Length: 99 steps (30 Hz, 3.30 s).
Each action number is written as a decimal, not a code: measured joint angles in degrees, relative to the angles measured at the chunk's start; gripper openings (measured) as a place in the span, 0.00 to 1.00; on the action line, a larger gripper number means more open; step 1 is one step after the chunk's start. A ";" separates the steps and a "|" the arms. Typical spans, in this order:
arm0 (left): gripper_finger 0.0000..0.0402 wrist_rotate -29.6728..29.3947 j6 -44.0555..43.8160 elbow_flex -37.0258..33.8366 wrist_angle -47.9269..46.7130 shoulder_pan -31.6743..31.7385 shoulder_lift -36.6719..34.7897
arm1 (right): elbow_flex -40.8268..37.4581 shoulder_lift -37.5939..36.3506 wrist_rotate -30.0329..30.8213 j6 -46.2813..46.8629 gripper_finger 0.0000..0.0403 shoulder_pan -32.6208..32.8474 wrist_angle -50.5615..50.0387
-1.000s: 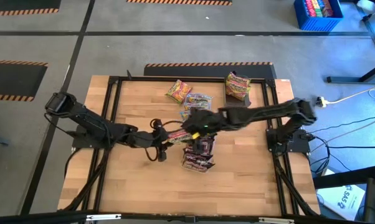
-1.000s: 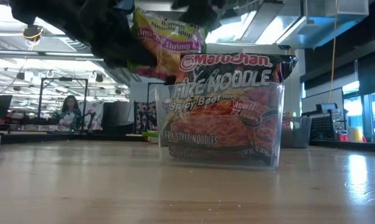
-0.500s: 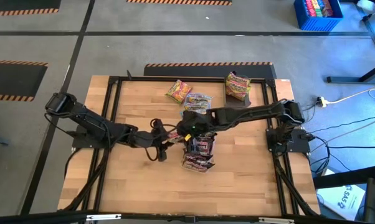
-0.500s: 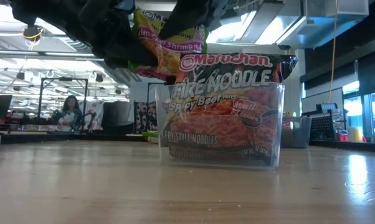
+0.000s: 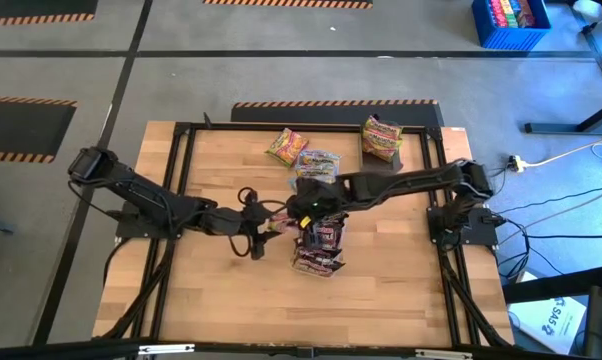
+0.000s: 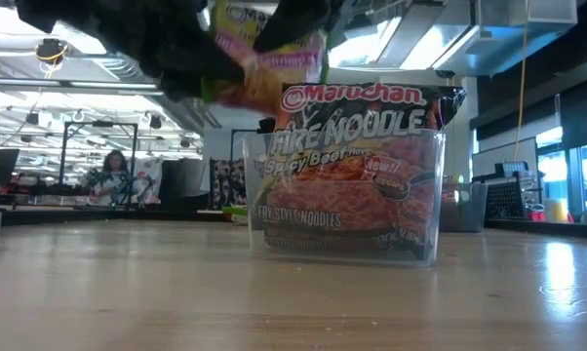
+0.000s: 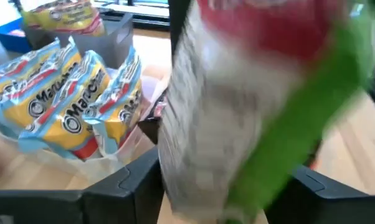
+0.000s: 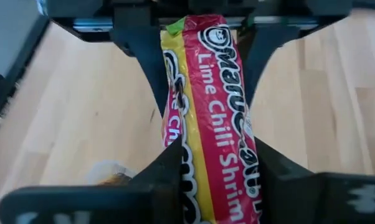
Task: Sort Maruchan noodles
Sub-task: Put the bottom green noodle pack into the black bin, then put the green noodle pack into the black bin
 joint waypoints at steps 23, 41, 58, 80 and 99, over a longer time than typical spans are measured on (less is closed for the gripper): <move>0.54 1.93 0.40 -0.01 -11.63 -1.20 -11.46 | -9.04 -31.45 9.72 1.09 0.24 -8.85 -22.37; 0.54 0.40 0.63 -0.01 -11.61 -1.18 -11.41 | -34.36 -48.06 7.94 -14.65 0.23 -32.33 -18.79; 0.54 0.61 -0.82 -0.01 -11.61 -1.22 -11.41 | -38.62 -29.04 -13.00 -27.09 0.23 -55.87 -5.85; 0.54 0.35 -0.78 -0.01 -11.54 -0.61 -11.41 | -38.26 -19.03 -5.18 -24.28 0.53 -58.86 -1.77; 0.54 -1.15 -0.99 5.88 -13.95 22.76 -5.21 | -32.25 -34.01 -22.75 -8.04 0.59 -46.28 -14.85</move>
